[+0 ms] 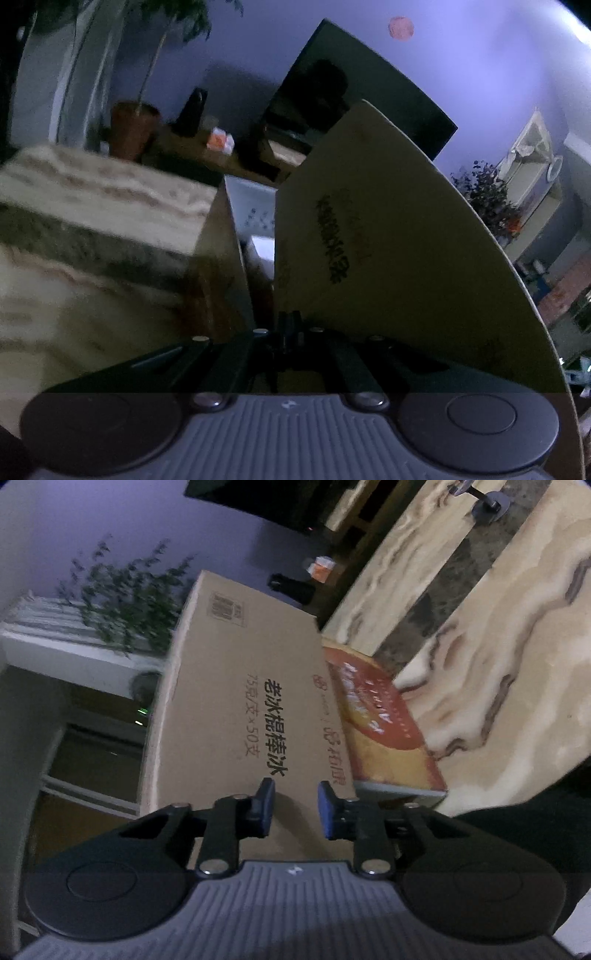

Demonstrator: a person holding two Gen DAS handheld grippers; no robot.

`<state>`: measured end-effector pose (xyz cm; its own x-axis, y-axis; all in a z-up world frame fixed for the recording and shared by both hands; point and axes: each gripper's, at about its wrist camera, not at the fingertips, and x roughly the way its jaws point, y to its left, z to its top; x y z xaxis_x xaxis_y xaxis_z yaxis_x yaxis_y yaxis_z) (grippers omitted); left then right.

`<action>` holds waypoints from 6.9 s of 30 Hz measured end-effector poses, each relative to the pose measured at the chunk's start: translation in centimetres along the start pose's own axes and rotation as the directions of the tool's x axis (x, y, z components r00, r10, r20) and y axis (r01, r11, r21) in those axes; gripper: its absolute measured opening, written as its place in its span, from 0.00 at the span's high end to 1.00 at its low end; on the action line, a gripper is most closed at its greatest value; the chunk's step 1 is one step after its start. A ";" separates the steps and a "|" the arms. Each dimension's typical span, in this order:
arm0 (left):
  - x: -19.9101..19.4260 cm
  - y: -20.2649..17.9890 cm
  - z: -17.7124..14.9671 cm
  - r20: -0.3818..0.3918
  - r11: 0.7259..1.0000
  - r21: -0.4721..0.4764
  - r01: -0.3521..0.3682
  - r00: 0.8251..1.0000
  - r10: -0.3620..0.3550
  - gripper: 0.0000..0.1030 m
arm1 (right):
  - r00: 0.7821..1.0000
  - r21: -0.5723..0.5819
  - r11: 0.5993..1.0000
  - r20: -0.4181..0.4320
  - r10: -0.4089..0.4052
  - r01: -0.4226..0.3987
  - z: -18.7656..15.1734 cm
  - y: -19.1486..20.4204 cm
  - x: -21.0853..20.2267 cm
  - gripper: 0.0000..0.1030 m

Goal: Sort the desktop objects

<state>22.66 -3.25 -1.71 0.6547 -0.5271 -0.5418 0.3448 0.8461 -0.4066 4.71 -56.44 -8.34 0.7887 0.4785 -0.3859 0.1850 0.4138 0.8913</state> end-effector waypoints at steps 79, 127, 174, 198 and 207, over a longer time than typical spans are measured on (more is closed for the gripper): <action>2.9 -0.8 -11.6 -0.250 0.988 0.128 -0.081 0.962 0.112 0.99 | 0.926 -0.604 0.703 0.230 -0.298 0.376 -11.0 13.9 10.5 0.62; -0.9 -1.6 -12.9 -0.207 0.952 0.212 -0.220 0.942 0.264 0.97 | 0.758 -0.622 0.516 0.204 -0.619 0.589 -36.3 7.6 2.1 0.48; -10.9 -5.5 -17.4 -0.080 0.940 0.275 -0.201 0.970 0.230 0.36 | 0.690 -0.625 0.432 0.248 -0.680 0.651 -34.1 10.4 2.9 0.48; -11.2 -6.2 -17.1 -0.071 0.922 0.307 -0.238 0.960 0.271 0.10 | 0.687 -0.617 0.447 0.220 -0.693 0.648 -30.7 10.5 8.1 0.41; -11.4 -6.5 -16.5 -0.086 0.916 0.309 -0.257 0.951 0.296 0.06 | 0.693 -0.610 0.456 0.226 -0.684 0.648 -30.4 10.6 8.4 0.41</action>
<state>1.86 -4.06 -5.07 0.6668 -0.2582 -0.6991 0.3557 0.9346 -0.0059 -4.54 -24.51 -9.37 0.5526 -0.1262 -0.8239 0.2382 0.9711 0.0111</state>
